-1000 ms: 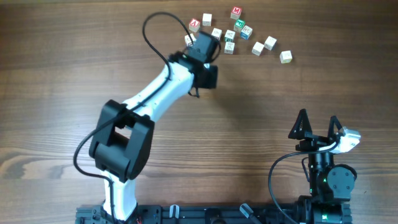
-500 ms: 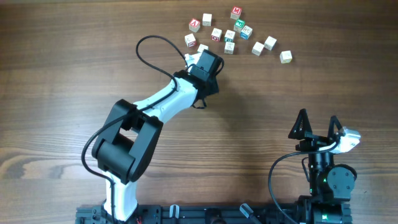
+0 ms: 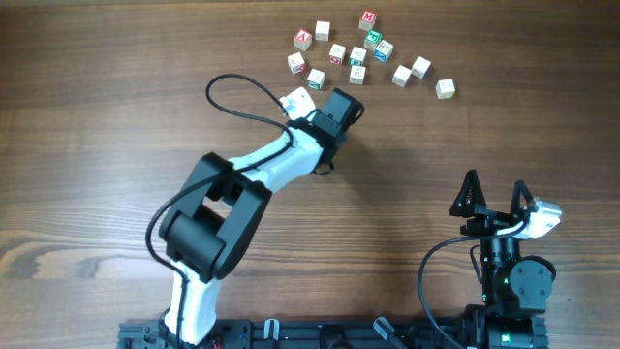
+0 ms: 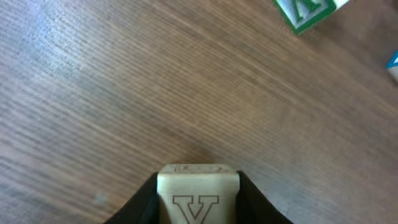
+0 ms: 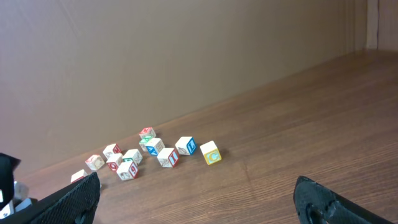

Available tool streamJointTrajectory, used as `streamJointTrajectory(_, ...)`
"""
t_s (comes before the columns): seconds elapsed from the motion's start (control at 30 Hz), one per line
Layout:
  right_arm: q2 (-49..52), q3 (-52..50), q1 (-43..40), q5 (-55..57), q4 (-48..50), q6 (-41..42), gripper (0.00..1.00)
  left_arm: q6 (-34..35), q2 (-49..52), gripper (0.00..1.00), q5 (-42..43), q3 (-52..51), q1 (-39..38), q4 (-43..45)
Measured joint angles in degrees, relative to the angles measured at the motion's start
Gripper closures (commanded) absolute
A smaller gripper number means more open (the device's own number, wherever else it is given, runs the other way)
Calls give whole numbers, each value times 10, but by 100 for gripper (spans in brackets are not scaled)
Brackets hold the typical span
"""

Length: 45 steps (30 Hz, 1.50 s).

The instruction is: Form a circle

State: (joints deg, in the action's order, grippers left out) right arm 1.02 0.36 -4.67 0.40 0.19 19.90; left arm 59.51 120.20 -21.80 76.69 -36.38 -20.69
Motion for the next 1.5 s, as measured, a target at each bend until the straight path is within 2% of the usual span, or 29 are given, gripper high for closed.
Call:
streamJointTrajectory(0.17, 0, 0, 0, 0, 0, 0, 0, 5, 11, 55, -16, 4, -1, 20)
streamJointTrajectory(0.37, 0, 0, 0, 0, 0, 0, 0, 8, 12, 46, -11, 7, -1, 28)
streamJointTrajectory(0.47, 0, 0, 0, 0, 0, 0, 0, 9, 12, 38, -8, 8, -1, 30)
streamJointTrajectory(0.53, 0, 0, 0, 0, 0, 0, 0, 9, 12, 29, -4, 10, -1, 31)
streamJointTrajectory(0.6, 0, 0, 0, 0, 0, 0, 0, 9, 12, 9, -1, 11, -1, 35)
streamJointTrajectory(0.63, 0, 0, 0, 0, 0, 0, 1, 7, 12, 5, 0, 13, -2, 34)
streamJointTrajectory(0.7, 0, 0, 0, 0, 0, 0, 0, 4, 12, 5, 0, 14, -2, 34)
streamJointTrajectory(0.93, 0, 0, 0, 0, 0, 0, 0, 2, 9, 31, 3, 14, -3, 25)
streamJointTrajectory(1.0, 0, 0, 0, 0, 0, 0, 0, 3, 9, 35, 2, 13, -3, 26)
streamJointTrajectory(1.17, 0, 0, 0, 0, 0, 0, 0, 4, 9, 37, 2, 11, -3, 26)
streamJointTrajectory(1.2, 0, 0, 0, 0, 0, 0, 0, 4, 9, 36, 2, 11, -3, 26)
streamJointTrajectory(1.23, 0, 0, 0, 0, 0, 0, 0, 4, 9, 30, 1, 10, -3, 26)
streamJointTrajectory(1.27, 0, 0, 0, 0, 0, 0, 0, 4, 9, 29, -1, 10, -3, 27)
streamJointTrajectory(1.33, 0, 0, 0, 0, 0, 0, 0, 4, 9, 34, -5, 10, -3, 30)
streamJointTrajectory(1.5, 0, 0, 0, 0, 0, 0, 0, 4, 9, 34, -9, 9, -1, 27)
